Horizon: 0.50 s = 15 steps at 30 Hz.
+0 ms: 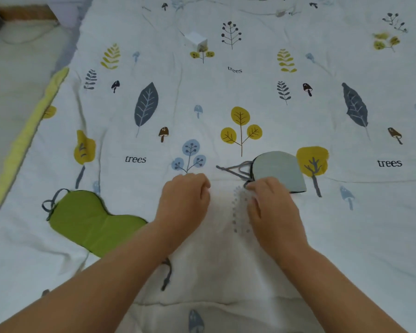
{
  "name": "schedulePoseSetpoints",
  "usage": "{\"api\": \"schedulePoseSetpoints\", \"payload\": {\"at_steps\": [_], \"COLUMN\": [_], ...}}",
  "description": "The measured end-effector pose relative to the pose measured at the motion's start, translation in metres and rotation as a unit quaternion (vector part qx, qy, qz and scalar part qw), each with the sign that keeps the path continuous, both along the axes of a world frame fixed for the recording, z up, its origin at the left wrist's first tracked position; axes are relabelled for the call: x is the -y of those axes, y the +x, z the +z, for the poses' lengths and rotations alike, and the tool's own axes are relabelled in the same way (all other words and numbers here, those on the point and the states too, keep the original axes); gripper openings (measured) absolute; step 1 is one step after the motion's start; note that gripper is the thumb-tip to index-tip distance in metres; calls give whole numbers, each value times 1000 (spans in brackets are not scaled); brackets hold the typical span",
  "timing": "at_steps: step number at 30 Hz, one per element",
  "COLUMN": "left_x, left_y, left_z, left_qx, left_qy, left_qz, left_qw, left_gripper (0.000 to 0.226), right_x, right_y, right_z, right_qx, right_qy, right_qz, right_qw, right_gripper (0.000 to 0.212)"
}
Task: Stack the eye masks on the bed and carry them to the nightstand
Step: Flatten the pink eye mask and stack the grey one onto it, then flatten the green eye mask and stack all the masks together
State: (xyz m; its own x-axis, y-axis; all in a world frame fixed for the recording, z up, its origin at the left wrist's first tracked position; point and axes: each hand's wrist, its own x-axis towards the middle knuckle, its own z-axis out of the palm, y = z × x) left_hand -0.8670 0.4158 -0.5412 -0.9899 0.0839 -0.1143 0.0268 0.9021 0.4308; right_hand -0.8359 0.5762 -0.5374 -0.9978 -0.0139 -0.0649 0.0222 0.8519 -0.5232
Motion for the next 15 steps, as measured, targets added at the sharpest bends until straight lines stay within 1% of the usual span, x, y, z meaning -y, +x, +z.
{"api": "schedulePoseSetpoints", "payload": {"at_steps": [3, 5, 7, 10, 12, 15], "left_x": [48, 78, 104, 134, 145, 149], "left_y": [16, 23, 28, 33, 35, 36], "left_z": [1, -2, -5, -9, -11, -11], "left_qx": [33, 47, 62, 126, 152, 134], "left_qy": [-35, -79, -144, -239, -277, -294], "left_qz": [27, 27, 8, -36, -69, -98], "left_qw": [998, 995, 988, 962, 946, 941], "left_gripper": [25, 27, 29, 31, 33, 26], "right_x": [38, 64, 88, 121, 139, 158], "right_y": [22, 32, 38, 44, 45, 44], "right_z": [0, -4, -8, -13, -18, -24], "right_qx": [55, 89, 117, 153, 174, 196], "right_qy": [-15, -5, 17, 66, 75, 51], "right_qz": [73, 115, 150, 194, 196, 152], "right_qw": [996, 989, 982, 967, 962, 967], "right_gripper": [26, 27, 27, 29, 34, 41]}}
